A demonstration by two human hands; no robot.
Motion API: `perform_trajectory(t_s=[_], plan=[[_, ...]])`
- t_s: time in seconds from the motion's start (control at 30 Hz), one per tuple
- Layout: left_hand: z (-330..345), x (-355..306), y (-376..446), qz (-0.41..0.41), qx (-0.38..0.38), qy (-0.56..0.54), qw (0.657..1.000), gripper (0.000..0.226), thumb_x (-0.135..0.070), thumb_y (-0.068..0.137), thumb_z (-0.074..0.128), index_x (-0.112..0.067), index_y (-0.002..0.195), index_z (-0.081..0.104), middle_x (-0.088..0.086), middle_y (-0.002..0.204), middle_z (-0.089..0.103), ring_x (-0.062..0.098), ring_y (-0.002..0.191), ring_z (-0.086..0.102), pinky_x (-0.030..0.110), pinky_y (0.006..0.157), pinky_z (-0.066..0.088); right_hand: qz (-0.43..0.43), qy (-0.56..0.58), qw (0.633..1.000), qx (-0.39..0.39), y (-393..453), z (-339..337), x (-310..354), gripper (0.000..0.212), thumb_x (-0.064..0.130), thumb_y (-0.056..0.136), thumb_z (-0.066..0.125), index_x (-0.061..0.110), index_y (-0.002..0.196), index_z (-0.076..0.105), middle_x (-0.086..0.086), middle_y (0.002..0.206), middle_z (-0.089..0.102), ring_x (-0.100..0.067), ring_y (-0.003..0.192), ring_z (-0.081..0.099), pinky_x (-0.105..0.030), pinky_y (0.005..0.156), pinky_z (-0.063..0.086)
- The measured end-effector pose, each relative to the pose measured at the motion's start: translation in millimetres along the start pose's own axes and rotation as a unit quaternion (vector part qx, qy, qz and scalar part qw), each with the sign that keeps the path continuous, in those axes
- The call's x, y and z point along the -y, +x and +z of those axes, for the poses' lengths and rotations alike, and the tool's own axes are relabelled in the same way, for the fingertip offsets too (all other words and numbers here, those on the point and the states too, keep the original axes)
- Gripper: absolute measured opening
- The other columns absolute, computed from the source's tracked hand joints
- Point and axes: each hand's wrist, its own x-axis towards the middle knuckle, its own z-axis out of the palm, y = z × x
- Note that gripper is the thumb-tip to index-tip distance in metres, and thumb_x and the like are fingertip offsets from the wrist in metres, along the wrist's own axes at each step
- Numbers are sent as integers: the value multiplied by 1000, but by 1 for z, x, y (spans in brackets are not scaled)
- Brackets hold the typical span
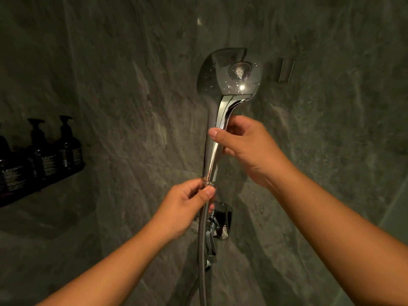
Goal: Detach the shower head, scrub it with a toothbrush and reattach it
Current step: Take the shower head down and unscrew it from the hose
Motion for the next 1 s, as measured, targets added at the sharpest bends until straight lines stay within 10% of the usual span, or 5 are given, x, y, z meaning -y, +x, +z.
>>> perform_trajectory(t_s=[0.57, 0.87, 1.0], plan=[[4, -1, -6, 2, 65, -55, 996, 21, -21, 86, 57, -4, 95, 66, 1, 75, 64, 13, 66, 62, 24, 68, 53, 71, 208, 959, 181, -4, -25, -4, 10, 14, 81, 62, 7, 89, 63, -13, 88, 71, -27, 82, 68, -40, 80, 53], [6, 5, -2, 22, 37, -7, 999, 21, -8, 95, 52, 12, 91, 58, 10, 76, 60, 17, 68, 61, 27, 67, 53, -34, -83, 995, -43, -9, -4, -6, 31, 21, 72, 83, 20, 77, 52, 3, 66, 51, -14, 63, 48, -36, 63, 44], [5, 10, -2, 16, 41, 4, 999, 21, -10, 94, 54, 10, 92, 60, 4, 74, 61, 12, 67, 62, 26, 67, 52, -1, -78, 997, -17, -11, -7, -5, 20, 11, 79, 76, 4, 86, 59, -1, 67, 55, -12, 60, 52, -31, 58, 45]])
